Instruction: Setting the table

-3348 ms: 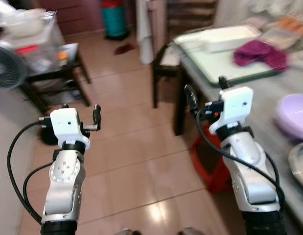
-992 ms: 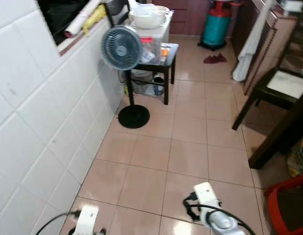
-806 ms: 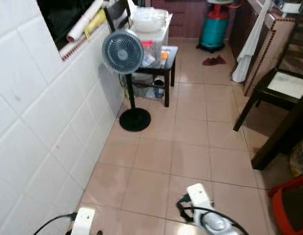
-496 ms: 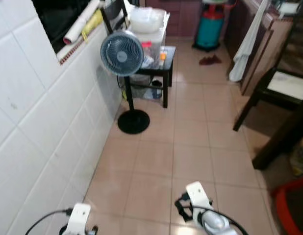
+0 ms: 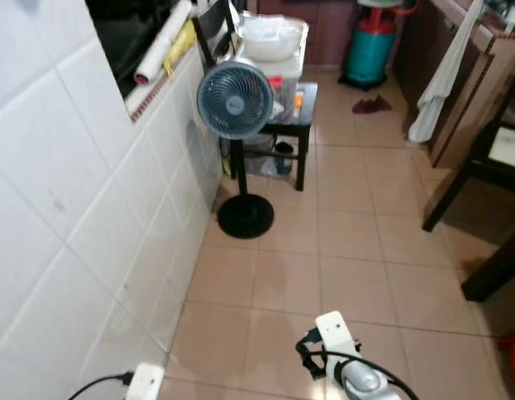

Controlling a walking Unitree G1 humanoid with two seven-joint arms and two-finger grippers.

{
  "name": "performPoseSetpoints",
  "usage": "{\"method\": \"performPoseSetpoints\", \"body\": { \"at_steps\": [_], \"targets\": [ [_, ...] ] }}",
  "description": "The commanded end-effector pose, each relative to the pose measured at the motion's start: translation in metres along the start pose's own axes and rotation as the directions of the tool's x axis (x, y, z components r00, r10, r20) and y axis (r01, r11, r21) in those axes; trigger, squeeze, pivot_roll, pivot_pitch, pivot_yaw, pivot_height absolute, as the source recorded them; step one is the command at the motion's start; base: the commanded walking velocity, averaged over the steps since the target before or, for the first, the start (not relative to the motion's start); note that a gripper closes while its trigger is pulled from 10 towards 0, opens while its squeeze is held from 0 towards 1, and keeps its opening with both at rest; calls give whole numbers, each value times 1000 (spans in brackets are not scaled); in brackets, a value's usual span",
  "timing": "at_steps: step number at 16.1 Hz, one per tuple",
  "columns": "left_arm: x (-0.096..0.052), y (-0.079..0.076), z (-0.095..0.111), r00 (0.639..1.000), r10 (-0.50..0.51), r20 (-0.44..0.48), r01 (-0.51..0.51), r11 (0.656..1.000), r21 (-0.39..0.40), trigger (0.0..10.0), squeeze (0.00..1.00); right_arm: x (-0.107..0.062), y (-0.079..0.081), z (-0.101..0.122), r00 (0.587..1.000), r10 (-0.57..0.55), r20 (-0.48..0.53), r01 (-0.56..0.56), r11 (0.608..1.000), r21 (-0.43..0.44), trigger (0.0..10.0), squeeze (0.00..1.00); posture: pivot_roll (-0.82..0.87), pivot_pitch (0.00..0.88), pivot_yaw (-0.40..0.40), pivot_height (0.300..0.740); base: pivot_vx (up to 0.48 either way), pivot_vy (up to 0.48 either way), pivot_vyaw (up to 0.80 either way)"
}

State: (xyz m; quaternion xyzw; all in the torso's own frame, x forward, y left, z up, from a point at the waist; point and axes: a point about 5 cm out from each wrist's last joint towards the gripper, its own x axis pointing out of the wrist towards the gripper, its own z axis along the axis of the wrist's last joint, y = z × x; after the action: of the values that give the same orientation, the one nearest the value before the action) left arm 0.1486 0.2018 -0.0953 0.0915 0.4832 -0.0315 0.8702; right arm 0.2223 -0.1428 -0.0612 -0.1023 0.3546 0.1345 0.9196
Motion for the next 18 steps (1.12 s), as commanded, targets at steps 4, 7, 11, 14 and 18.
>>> {"method": "performPoseSetpoints", "body": {
  "at_steps": [4, 7, 11, 14, 18],
  "targets": [
    [-3, -19, -13, 1000, -30, -5, 30, 999, 36, 10000, 0, -3, -14, -7, 999, -36, -32, 36, 999, 2, 10000, 0, -143, 54, 48, 740, 0, 0, -452],
    [-4, -25, -17, 999, -39, -12, 39, 999, 35, 10000, 0, -5, -16, -13, 998, -41, -54, 41, 999, -4, 10000, 0, -145, 52, 49, 740, 162, -383, -310],
    [-3, -20, -15, 999, -38, -6, 38, 999, 37, 10000, 0, -7, -14, -19, 996, -43, -78, 43, 999, -8, 10000, 0, -146, 51, 52, 740, 0, -428, 0],
    [-4, -20, -15, 999, -33, -6, 33, 999, 36, 10000, 0, -7, -11, -22, 995, -43, -92, 42, 999, -12, 10000, 0, -146, 50, 53, 740, 92, -256, 0],
    [-4, -19, -16, 1000, -25, -6, 25, 999, 20, 10000, 0, -8, -11, -24, 994, -44, -100, 43, 999, -15, 10000, 0, -143, 50, 50, 740, 0, 0, 0]
  ]
}}
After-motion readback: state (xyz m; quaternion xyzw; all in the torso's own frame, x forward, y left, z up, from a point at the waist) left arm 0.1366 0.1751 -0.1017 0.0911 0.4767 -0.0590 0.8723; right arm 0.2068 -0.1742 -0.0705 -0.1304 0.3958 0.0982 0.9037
